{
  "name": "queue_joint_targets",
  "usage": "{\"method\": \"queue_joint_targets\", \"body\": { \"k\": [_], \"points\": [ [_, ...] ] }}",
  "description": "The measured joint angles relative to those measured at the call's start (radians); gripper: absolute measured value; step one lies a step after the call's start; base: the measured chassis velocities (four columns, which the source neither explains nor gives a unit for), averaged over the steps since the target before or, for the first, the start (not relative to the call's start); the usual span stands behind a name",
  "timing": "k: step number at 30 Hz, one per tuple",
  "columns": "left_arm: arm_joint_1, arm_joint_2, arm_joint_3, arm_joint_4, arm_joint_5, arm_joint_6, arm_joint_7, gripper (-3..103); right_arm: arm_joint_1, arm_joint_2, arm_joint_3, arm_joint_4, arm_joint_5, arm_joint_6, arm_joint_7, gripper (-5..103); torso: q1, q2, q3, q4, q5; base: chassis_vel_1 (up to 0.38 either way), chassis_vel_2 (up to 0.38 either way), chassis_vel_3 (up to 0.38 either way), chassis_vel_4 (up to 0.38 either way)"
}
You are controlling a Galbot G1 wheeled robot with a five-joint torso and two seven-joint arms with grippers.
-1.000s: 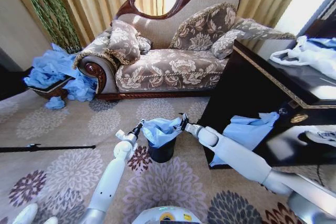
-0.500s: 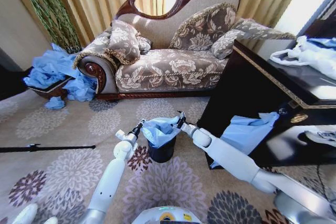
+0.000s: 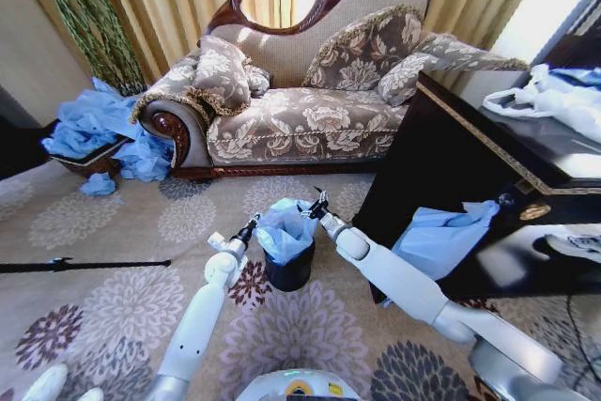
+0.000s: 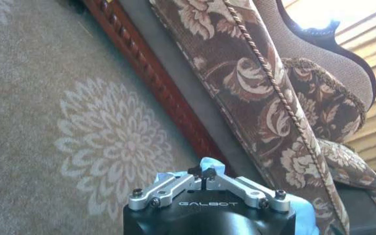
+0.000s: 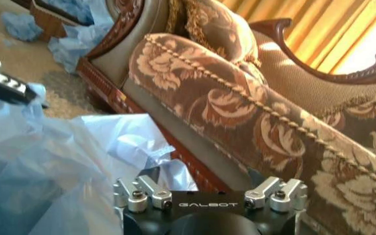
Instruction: Place a garbage bag over the trash bin.
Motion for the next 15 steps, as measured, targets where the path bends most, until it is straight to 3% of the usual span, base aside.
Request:
{"method": "queue_joint_targets", "body": {
  "k": [2, 8, 11, 15],
  "points": [
    [0.002, 0.000, -0.001, -0.002, 0.000, 0.000, 0.000, 0, -0.005, -0.002, 0.003, 0.000, 0.006, -0.007, -0.008, 84, 0.000, 0.000, 0.000, 0.0000, 0.0000, 0.000, 0.000, 0.000, 0.000],
    [0.011, 0.001, -0.004, -0.011, 0.002, 0.000, 0.000, 0, -0.026, 0.001, 0.000, 0.003, 0.071, -0.024, -0.066, 57, 0.000, 0.000, 0.000, -0.0001, 0.0000, 0.000, 0.000, 0.000, 0.000],
    [0.012, 0.001, -0.004, -0.016, 0.003, 0.000, 0.000, 0, -0.027, 0.008, -0.003, 0.001, 0.097, -0.040, -0.075, 51, 0.000, 0.000, 0.000, 0.0000, 0.0001, 0.000, 0.000, 0.000, 0.000],
    [0.014, -0.002, -0.005, -0.024, 0.006, -0.001, -0.001, 0, -0.027, 0.031, 0.006, -0.031, 0.104, -0.040, -0.083, 30, 0.000, 0.000, 0.000, 0.0000, 0.0000, 0.000, 0.000, 0.000, 0.000]
  ]
}}
